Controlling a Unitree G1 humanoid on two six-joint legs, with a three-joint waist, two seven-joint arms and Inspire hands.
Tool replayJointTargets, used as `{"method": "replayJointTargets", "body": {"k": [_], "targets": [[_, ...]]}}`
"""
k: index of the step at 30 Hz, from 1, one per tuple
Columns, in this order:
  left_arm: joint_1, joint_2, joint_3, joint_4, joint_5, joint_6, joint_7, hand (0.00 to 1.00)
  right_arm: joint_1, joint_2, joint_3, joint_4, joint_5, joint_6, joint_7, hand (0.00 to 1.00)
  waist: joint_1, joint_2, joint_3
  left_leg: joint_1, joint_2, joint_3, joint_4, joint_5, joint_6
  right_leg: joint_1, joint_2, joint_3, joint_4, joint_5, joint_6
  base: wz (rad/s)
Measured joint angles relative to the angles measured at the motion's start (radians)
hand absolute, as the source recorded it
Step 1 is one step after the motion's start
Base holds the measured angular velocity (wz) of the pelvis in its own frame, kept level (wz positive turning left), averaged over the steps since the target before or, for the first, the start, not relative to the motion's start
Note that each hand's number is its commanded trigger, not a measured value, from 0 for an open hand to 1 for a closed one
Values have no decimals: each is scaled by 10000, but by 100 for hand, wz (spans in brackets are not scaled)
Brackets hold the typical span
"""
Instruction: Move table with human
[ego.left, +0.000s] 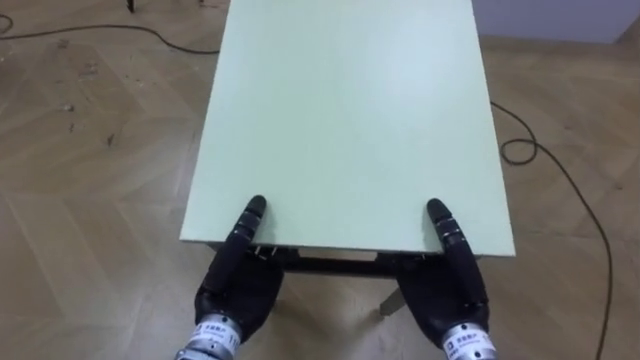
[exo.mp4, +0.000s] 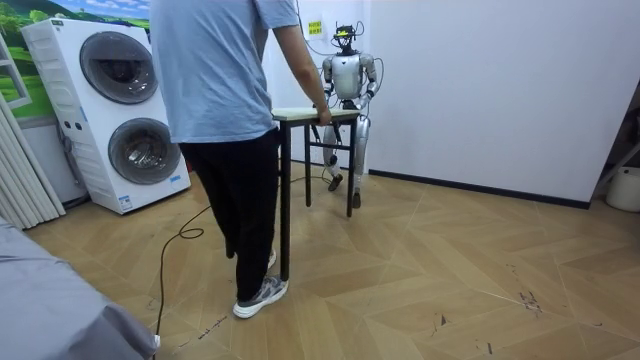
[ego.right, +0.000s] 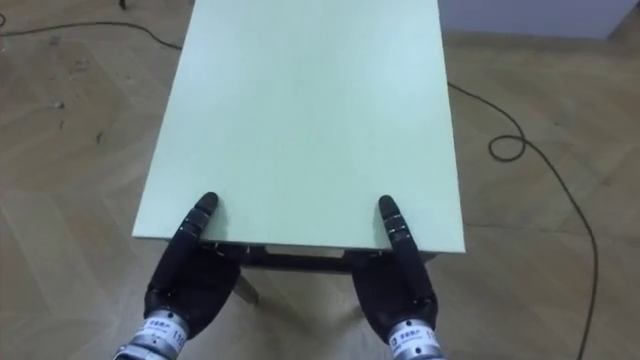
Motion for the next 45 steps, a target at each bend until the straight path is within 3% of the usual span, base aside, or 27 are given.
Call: {"method": "replayJointTargets", "body": {"k": [3, 4, 6, 8, 9, 10, 11, 12, 13, 14, 15, 17, 19, 20, 22, 24, 25, 26, 28, 30, 33, 35, 39, 43, 45], "targets": [[-113, 9, 103, 1, 202, 44, 5, 100, -24, 92, -22, 38, 125, 97, 0, 100, 16, -38, 14, -411, 292, 2, 138, 297, -51, -6, 249, -295, -446, -255, -55, 10], [-105, 40, 125, 7, 218, 38, 5, 100, -64, 98, -24, 115, 183, 197, 0, 100, 68, -18, 26, -470, 490, -14, 76, 501, -126, -7, 463, -428, -650, -247, -65, 0], [-77, 136, 109, 18, 218, 44, 5, 100, -54, 106, -23, 212, 246, 299, 10, 100, 109, 81, 44, -402, 775, -5, -322, 981, -242, -146, 890, -530, -812, 21, -367, 2], [-49, 202, 74, 93, 218, 43, 7, 100, 22, 110, 53, 289, 383, 295, 9, 100, 476, 262, 77, -125, 1111, -114, -1174, 1796, -514, -158, 1515, -553, -1128, 450, -781, -14], [-49, 243, 31, 98, 222, 43, 12, 100, 65, 107, 77, 289, 390, 243, 9, 100, 577, 339, 82, -31, 1167, -201, -1540, 2112, -592, -168, 1678, -573, -1249, 600, -923, -7], [-48, 312, -13, 96, 222, 35, 15, 100, 107, 106, 131, 286, 426, 161, 15, 100, 713, 459, 73, 246, 1223, -369, -2561, 2891, -951, -191, 1974, -604, -1612, 871, -1141, 8], [-52, 271, -31, 96, 222, 32, 19, 100, 111, 60, 117, 271, 456, 131, 17, 100, 743, 659, 53, 389, 1261, -746, -3268, 3496, -1551, -347, 2139, -899, -1785, 1089, -1383, 8], [-33, 239, -20, 98, 222, 27, 21, 100, 107, 41, 105, 270, 439, 114, 17, 100, 743, 710, 47, 377, 1247, -841, -3101, 3435, -1479, -455, 2074, -992, -1759, 1157, -1495, -7], [53, 177, -24, 96, 197, 5, 21, 100, 105, -13, 160, 272, 421, 22, 16, 100, 939, 764, 71, 366, 1231, -808, -2082, 2626, -1120, -576, 2001, -1260, -1774, 1300, -1648, -38], [135, 64, -28, 110, 187, -25, 21, 100, 82, -142, 251, 271, 425, -60, 16, 100, 1143, 882, 94, 360, 1245, -845, -711, 1551, -1128, -644, 1928, -1618, -1782, 1453, -1742, -40], [168, 8, -34, 121, 188, -25, 22, 100, 73, -119, 269, 271, 421, -85, 15, 100, 1155, 965, 111, 360, 1249, -849, -82, 1092, -1105, -653, 1915, -1767, -1779, 1520, -1782, -16], [242, -118, -100, 122, 189, -52, 32, 100, 65, -189, 279, 265, 384, -209, 7, 100, 998, 1276, 117, 413, 1266, -919, 2152, -199, -1111, -847, 1917, -2410, -1710, 1650, -1990, 24], [240, -234, -80, 123, 203, -64, 35, 100, 52, -198, 300, 234, 338, -322, 7, 100, 846, 1443, 122, 941, 1388, -929, 3131, -855, -1186, -1028, 1988, -2658, -1673, 1750, -2130, 36], [198, -275, -90, 119, 214, -64, 47, 100, 49, -199, 321, 189, 293, -438, 7, 100, 740, 1577, 123, 1469, 1440, -1042, 3494, -1159, -1333, -1121, 2079, -2839, -1561, 1771, -2199, 33], [110, -385, -108, 107, 269, -70, 72, 100, 33, -249, 316, 82, 254, -570, 6, 100, 708, 1764, 118, 2366, 1459, -1264, 3631, -1367, -1497, -1481, 2163, -2992, -1266, 1773, -2295, 16], [45, -411, -112, 108, 264, -69, 86, 100, -39, -326, 328, 40, 243, -582, 3, 100, 606, 1888, 108, 3254, 1379, -1458, 3152, -1449, -1619, -1878, 2141, -3102, -922, 1793, -2342, 8], [-6, -433, -80, 107, 261, -70, 87, 100, -97, -340, 340, 23, 258, -584, -11, 100, 499, 1885, 107, 3717, 1250, -1488, 2189, -1877, -1843, -2127, 2062, -3133, -684, 1807, -2349, 7], [-16, -473, -86, 103, 264, -77, 115, 100, -95, -367, 357, -8, 279, -686, -14, 100, 455, 1882, 103, 3998, 1095, -1471, 1260, -2117, -1781, -2247, 2011, -3135, -579, 1920, -2345, 9], [-25, -479, -113, 69, 266, -79, 168, 100, -97, -431, 368, -49, 282, -711, -15, 100, 263, 1884, 92, 4376, 870, -1505, 20, -2158, -1783, -2389, 1896, -3119, -685, 2218, -2365, 19], [-164, -449, -177, 6, 286, -128, 170, 100, -113, -427, 348, -151, 294, -742, -14, 100, 235, 1903, 87, 4460, 824, -1480, -775, -2306, -1725, -2646, 1875, -3125, -821, 2510, -2395, 16], [-449, -409, -249, 48, 289, -134, 329, 100, -181, -363, 272, -147, 349, -705, -14, 100, 250, 1894, 90, 4490, 720, -1472, -1542, -2618, -1516, -3049, 1764, -3104, -661, 2745, -2354, 14], [-482, -407, -320, 211, 281, -198, 344, 100, -82, -400, 273, -128, 342, -696, -11, 100, 232, 1845, 94, 4534, 353, -1535, -1810, -2489, -1268, -3319, 1460, -2975, -428, 3006, -2310, 3], [-458, -402, -302, 345, 285, -198, 335, 100, -17, -333, 162, 27, 337, -473, 11, 100, 228, 1807, 94, 4346, 24, -1522, -1877, -2272, -883, -3142, 1339, -2924, -1309, 3701, -2125, -2], [-296, -394, -291, 505, 291, -189, 335, 100, 81, -115, 68, 285, 337, -194, 10, 100, 168, 1478, 69, 4346, -314, -1412, -1860, -2084, -546, -3086, 1158, -2303, -1531, 4300, -1905, -4], [-276, -335, -289, 537, 277, -185, 357, 100, 79, -161, -100, 355, 341, -6, -8, 100, 37, 1369, 76, 4258, -408, -1390, -1824, -1991, -389, -3068, 1105, -2013, -1722, 4721, -1683, 12]]}}
